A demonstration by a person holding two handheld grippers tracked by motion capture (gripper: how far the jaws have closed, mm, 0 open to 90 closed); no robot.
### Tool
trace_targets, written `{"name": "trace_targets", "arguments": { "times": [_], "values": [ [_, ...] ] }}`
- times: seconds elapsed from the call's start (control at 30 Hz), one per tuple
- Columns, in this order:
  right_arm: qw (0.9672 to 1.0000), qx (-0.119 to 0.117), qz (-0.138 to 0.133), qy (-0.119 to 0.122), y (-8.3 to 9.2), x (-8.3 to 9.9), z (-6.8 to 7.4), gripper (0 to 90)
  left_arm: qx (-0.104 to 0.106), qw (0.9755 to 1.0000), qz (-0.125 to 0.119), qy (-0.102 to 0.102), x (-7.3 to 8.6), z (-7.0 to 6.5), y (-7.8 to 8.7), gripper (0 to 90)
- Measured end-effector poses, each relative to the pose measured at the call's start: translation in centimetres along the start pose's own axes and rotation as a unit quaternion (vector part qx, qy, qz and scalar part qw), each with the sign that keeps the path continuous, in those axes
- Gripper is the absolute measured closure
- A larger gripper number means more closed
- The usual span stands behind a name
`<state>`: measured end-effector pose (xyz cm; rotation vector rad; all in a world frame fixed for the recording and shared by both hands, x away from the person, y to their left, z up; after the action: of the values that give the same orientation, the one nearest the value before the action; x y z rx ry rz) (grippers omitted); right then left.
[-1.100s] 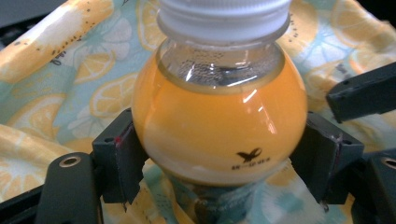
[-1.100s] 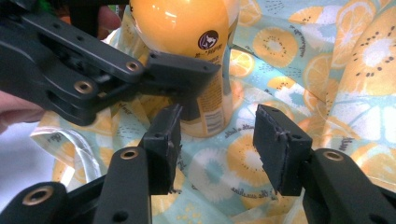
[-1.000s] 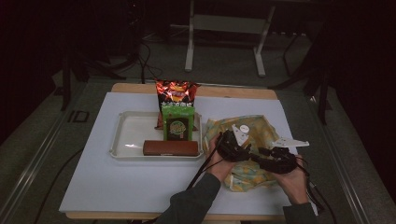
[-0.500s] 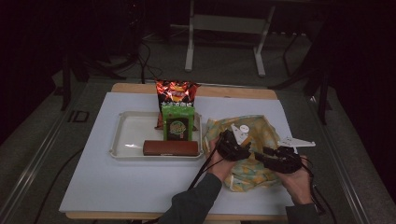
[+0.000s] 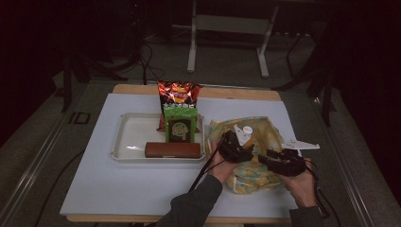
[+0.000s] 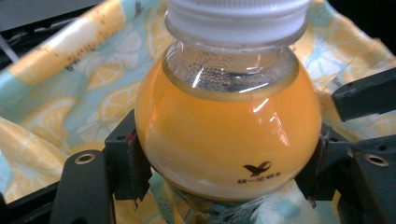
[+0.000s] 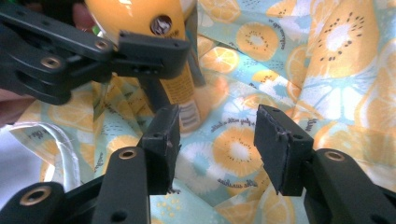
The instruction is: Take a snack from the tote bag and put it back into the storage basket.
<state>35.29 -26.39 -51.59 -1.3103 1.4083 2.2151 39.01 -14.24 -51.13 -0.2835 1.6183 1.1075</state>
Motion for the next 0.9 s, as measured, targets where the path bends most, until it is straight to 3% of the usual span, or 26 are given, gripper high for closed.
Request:
{"name": "trace_targets", "arguments": {
  "times": [0.23, 0.37, 0.9],
  "values": [
    [1.0, -0.001, 0.003, 0.0, -0.1, 0.1, 0.1, 51.1, 0.016, 0.9999, -0.006, 0.002, -0.9, -0.2, 1.1, 31.1],
    [1.0, -0.002, 0.002, 0.003, 0.0, 0.1, 0.0, 51.5, 0.027, 0.9996, 0.004, -0.002, -1.4, -0.4, 1.6, 31.1],
    [1.0, -0.006, 0.006, 0.005, 0.1, 0.3, 0.0, 52.4, 0.041, 0.9991, -0.004, -0.005, -2.5, -0.1, 3.6, 31.1]
  ]
}}
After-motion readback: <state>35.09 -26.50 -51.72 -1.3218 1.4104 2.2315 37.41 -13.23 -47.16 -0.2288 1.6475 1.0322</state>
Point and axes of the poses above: each handheld gripper's, and its own axes: y roughly backward along the jaws, x roughly out of its underside, z roughly to its left, the point moved 8 cm from there along -y, roughly forward along the jaws, and after that the axes turned 1 degree about -x, right-handed, at the moved point
